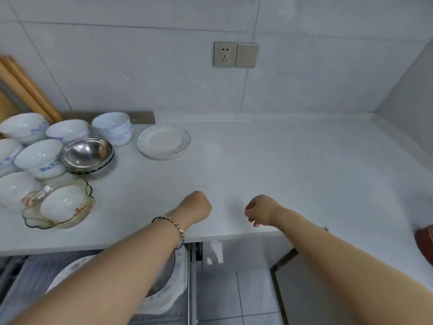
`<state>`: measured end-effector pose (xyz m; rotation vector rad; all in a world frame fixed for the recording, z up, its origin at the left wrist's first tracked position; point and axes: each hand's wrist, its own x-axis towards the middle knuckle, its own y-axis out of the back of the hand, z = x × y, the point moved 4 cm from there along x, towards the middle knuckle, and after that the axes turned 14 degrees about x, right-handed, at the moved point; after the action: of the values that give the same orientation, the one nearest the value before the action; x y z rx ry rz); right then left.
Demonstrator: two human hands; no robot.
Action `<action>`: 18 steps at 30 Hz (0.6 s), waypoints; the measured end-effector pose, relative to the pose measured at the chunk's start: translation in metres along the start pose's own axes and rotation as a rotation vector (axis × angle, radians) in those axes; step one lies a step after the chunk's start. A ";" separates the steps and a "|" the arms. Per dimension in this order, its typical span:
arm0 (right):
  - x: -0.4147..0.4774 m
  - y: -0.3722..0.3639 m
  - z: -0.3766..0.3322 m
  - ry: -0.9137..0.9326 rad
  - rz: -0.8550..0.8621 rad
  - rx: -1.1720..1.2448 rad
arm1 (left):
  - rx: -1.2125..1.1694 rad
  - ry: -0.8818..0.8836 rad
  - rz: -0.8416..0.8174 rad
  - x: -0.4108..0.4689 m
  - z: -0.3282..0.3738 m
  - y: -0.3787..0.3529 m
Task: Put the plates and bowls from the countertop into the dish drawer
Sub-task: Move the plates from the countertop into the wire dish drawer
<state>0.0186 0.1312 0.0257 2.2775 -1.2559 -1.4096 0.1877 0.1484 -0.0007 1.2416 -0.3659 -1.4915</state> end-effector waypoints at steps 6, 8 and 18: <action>0.026 0.053 0.004 0.087 -0.023 0.006 | 0.004 0.100 0.124 0.024 0.034 0.013; 0.044 0.061 -0.005 0.115 -0.012 -0.013 | -0.027 0.150 0.174 0.035 0.025 0.021; 0.181 0.051 -0.096 0.238 -0.014 -0.038 | -0.239 0.398 0.224 0.137 -0.048 0.081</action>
<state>0.1021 -0.0591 -0.0131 2.3494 -1.1319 -1.1149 0.2926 0.0218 -0.0249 1.2264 -0.0552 -1.0347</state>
